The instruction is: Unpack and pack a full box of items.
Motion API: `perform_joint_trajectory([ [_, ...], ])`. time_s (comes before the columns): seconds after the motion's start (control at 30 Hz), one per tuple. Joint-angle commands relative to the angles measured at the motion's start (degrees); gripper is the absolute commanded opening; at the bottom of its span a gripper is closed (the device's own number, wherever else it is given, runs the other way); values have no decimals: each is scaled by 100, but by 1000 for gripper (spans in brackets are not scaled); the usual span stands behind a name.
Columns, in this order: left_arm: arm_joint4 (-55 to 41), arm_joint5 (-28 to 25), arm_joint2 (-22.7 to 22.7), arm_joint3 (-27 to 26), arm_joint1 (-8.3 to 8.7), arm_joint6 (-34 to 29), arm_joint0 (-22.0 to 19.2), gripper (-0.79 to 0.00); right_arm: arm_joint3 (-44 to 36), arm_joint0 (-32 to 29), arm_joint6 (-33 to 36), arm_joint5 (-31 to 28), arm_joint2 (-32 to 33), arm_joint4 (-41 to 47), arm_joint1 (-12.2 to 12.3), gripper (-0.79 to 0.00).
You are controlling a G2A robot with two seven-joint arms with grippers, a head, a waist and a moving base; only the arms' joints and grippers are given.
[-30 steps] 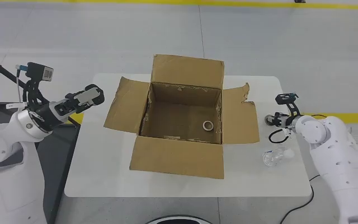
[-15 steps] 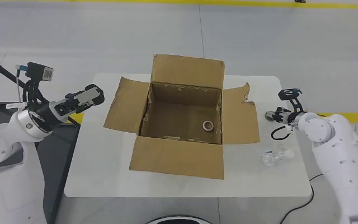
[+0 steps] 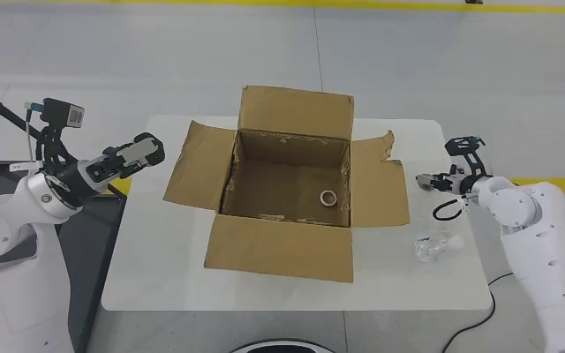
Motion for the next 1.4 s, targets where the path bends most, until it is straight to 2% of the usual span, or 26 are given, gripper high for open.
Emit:
perform_joint_trajectory([
  [0.0,0,0,0,0,0,0,0,0,-167,-97,69,-245,198,140,55,0],
  [0.07,0,0,0,0,0,0,0,0,-321,-182,182,-436,392,229,112,0],
  [0.4,0,0,0,0,0,0,0,0,-508,-152,68,-547,469,184,131,0],
  [0.5,0,0,0,0,0,0,0,0,-886,-159,183,-1055,960,274,260,0],
  [0.7,0,0,0,0,0,0,0,0,-1847,-144,1097,-2176,1572,1027,469,0],
  [0.8,0,0,0,0,0,0,0,0,-2223,-86,1389,-2505,1470,1523,530,0],
  [1.17,0,0,0,0,0,0,0,0,-2282,-74,1345,-2532,1471,1530,530,0],
  [1.23,0,0,0,0,0,0,0,0,-2506,45,1180,-2714,1473,1461,545,0],
  [1.37,0,0,0,0,0,0,0,0,-2535,525,1033,-2861,941,1313,559,0],
])
